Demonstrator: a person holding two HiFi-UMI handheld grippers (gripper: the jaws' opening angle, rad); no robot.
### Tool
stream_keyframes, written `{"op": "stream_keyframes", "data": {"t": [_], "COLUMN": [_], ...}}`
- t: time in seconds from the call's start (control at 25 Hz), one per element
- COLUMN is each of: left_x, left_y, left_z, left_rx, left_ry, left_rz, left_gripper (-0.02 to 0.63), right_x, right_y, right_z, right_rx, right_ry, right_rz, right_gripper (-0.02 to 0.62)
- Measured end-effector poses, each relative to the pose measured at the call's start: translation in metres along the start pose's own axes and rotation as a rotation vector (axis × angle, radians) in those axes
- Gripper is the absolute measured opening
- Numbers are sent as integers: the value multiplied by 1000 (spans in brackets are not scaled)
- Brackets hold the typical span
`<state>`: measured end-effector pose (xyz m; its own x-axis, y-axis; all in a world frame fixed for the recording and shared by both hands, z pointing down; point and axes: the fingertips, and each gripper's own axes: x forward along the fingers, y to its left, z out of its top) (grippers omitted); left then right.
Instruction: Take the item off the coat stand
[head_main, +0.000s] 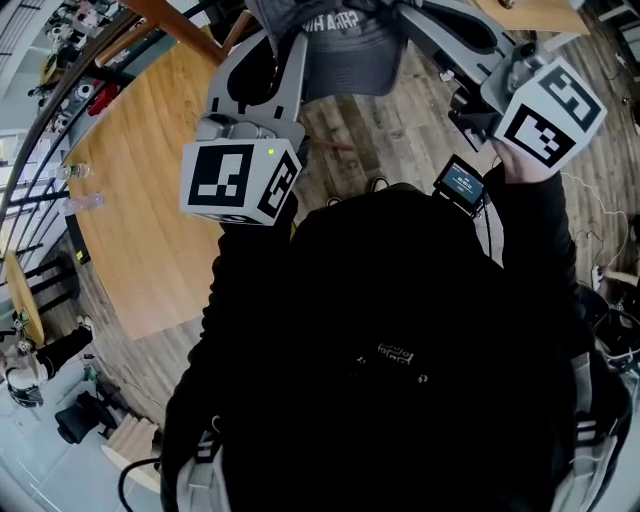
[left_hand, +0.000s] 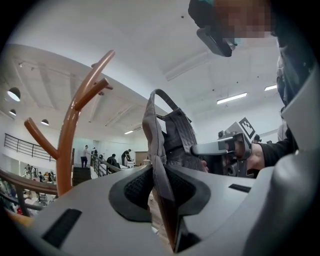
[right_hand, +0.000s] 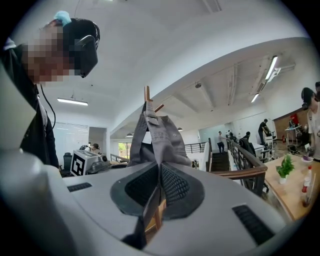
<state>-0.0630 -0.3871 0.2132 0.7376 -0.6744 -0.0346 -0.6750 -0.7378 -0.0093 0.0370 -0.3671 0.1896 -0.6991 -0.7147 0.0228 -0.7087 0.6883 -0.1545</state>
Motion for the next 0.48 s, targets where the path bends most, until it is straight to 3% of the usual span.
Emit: {"op": "stream_keyframes", "data": {"t": [0.48], "left_x": [63], "left_y": [-56], "left_z": [-15], "left_rx": [-15], "left_ry": [36], "left_rz": [-135], "left_gripper": [65], "right_x": [-61], "right_y": [-49], "right_z": [-4], "right_rx": [0], "right_ry": [32], "right_rz": [-110], "right_gripper": [34]}}
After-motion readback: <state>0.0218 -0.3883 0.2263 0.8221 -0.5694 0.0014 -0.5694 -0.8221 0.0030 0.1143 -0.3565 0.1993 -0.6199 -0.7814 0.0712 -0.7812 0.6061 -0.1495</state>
